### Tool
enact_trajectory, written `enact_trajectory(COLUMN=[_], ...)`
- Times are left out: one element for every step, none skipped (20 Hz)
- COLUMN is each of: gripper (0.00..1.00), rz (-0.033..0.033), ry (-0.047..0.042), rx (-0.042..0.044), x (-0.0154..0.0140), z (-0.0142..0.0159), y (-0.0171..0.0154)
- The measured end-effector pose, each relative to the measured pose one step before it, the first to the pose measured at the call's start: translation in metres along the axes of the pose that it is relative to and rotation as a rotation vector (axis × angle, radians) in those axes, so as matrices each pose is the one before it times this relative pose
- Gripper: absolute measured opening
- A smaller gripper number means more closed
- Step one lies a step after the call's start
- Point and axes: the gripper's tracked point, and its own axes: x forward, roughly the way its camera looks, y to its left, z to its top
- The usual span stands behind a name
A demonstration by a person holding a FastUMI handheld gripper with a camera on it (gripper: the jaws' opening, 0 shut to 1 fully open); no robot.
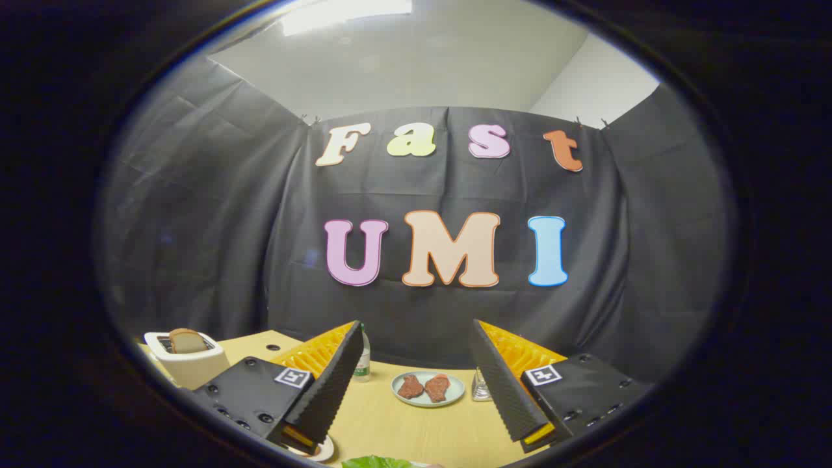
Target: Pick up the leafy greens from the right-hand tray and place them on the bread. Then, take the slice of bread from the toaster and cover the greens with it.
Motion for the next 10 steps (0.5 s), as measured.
enact_trajectory(gripper=[1.0,1.0,1.0,1.0,1.0,1.0,1.0,1.0,1.0,1.0], rz=[0.00111,0.00369,0.0008,0.00114,0.00057,0.00045,0.00285,0.00434,0.00209,0.00203], ry=[-0.00217,-0.00084,-0.00035,0.00047,-0.0006,-0.0002,-0.00046,0.00159,0.00054,-0.00056], rx=[0.00377,0.00568,0.00476,0.00196,-0.0001,-0.00063,0.00168,0.00183,-0.00036,-0.00139], x=[-0.00085,0.0,0.00034,-0.00032,-0.00019,-0.0006,-0.00065,-0.00018,0.00036,0.00028], z=[0.00031,0.00111,-0.00046,0.00061,0.0001,0.00038,0.00019,-0.00015,0.00039,0.00121], y=[-0.00052,0.00023,-0.00119,-0.00125,-0.0016,-0.00135,-0.00138,0.00007,-0.00111,-0.00149])
